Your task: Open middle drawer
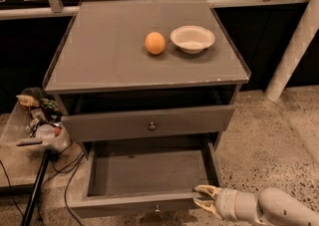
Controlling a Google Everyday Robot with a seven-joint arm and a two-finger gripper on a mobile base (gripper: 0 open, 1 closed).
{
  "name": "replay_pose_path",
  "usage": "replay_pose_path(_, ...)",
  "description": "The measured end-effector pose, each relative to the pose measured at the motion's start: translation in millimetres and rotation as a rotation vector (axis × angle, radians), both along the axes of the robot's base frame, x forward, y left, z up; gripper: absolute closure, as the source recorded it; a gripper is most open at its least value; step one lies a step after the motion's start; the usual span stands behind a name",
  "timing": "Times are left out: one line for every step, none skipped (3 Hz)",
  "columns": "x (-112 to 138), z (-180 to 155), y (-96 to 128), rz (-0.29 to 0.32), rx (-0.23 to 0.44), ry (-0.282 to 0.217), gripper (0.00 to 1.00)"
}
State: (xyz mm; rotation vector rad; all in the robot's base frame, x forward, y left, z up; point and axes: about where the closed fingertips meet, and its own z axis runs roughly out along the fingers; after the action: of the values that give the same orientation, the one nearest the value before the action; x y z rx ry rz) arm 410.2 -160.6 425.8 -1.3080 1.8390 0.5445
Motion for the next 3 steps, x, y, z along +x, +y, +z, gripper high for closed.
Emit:
replay_pose_path(0.0, 0.0, 0.0, 0.0, 0.0, 0.0, 0.81)
replay_pose_path(0.0, 0.0, 0.1, 0.0, 0.0, 0.0, 0.58)
replay_pose_path(0.0, 0.0, 0.1, 0.0, 0.0, 0.0, 0.35)
